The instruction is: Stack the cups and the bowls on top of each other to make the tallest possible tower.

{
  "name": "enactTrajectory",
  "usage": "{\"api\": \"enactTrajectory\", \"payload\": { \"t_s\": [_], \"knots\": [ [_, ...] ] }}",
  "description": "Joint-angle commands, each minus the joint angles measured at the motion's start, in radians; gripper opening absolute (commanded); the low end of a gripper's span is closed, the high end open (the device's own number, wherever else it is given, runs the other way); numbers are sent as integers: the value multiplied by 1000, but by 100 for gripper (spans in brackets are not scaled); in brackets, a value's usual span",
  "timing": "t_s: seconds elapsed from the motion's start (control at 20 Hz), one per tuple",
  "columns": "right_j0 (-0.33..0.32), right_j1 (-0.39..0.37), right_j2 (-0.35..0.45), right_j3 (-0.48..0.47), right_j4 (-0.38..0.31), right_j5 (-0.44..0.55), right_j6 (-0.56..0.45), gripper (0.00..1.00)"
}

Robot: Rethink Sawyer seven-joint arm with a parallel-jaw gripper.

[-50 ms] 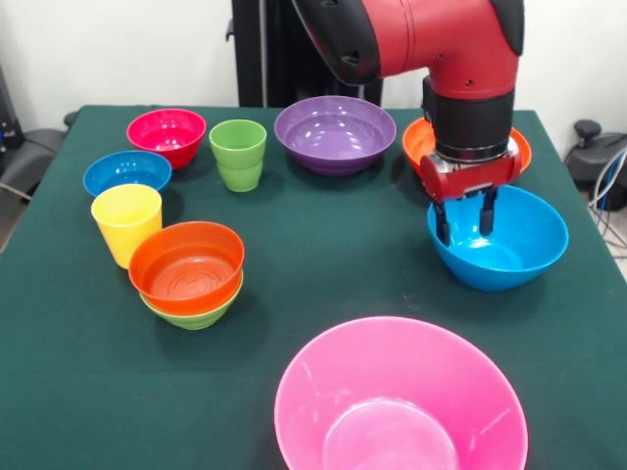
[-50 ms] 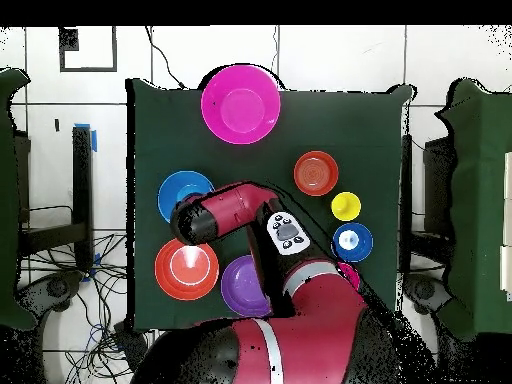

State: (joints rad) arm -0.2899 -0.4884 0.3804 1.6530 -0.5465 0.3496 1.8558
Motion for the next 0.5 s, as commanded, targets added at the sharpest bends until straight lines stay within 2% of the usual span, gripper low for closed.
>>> {"api": "enactTrajectory", "payload": {
  "t_s": [0.05, 0.35, 0.5],
  "knots": [
    [-18, -65, -33, 11, -62, 29, -23, 100],
    [-60, -86, -32, 29, -83, 37, -65, 100],
    [-57, -95, -28, 30, -86, 47, -72, 100]
  ]
}}
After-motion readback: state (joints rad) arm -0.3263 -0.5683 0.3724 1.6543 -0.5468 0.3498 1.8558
